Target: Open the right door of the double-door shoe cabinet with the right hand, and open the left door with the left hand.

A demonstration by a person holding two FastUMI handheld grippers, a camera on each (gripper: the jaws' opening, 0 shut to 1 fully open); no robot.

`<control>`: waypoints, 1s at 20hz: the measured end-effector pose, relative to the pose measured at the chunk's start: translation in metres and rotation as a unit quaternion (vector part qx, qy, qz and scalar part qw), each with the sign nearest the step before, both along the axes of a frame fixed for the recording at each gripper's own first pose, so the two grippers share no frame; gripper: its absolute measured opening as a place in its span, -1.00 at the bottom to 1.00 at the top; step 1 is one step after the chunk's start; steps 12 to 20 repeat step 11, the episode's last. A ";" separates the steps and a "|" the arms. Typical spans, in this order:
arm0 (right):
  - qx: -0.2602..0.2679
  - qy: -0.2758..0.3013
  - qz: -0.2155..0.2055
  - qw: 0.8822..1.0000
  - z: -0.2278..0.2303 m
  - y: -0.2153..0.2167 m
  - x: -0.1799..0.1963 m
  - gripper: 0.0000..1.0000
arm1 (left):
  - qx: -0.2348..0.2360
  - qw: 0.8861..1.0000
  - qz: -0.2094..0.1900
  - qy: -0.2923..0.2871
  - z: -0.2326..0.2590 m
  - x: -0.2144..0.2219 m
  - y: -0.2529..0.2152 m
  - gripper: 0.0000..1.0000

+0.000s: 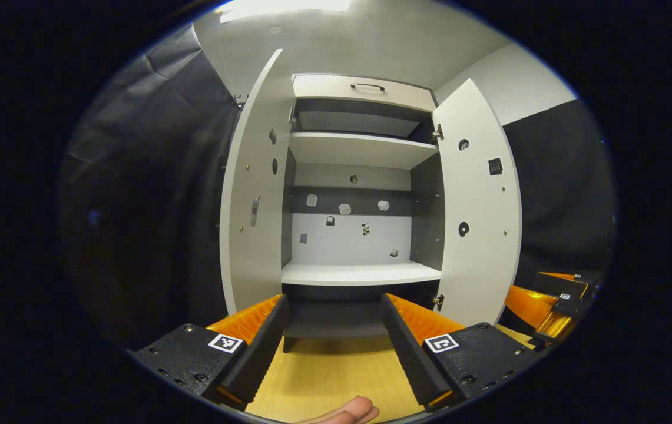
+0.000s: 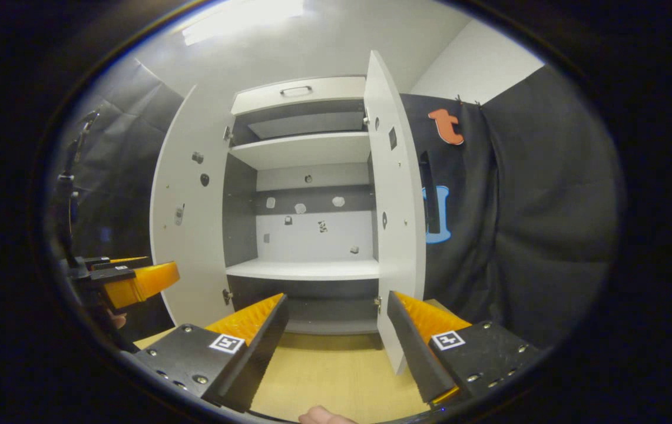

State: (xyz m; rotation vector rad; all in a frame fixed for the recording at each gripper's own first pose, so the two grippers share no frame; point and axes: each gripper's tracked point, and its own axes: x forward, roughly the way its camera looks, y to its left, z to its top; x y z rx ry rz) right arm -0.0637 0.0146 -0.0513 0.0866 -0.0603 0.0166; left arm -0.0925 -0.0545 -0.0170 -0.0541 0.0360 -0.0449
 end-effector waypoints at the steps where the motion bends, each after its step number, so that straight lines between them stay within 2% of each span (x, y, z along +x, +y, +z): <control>1: 0.003 0.002 0.001 1.000 -0.002 0.000 0.000 0.99 | -0.001 1.000 -0.002 -0.001 -0.001 0.002 -0.003 0.93; 9: 0.015 -0.011 -0.018 1.000 0.001 -0.022 -0.011 0.99 | 0.006 0.999 -0.002 0.032 -0.026 0.019 -0.017 0.93; 20: 0.010 -0.014 -0.019 1.000 0.000 -0.026 -0.012 0.99 | 0.009 1.000 0.000 0.028 -0.026 0.022 -0.018 0.94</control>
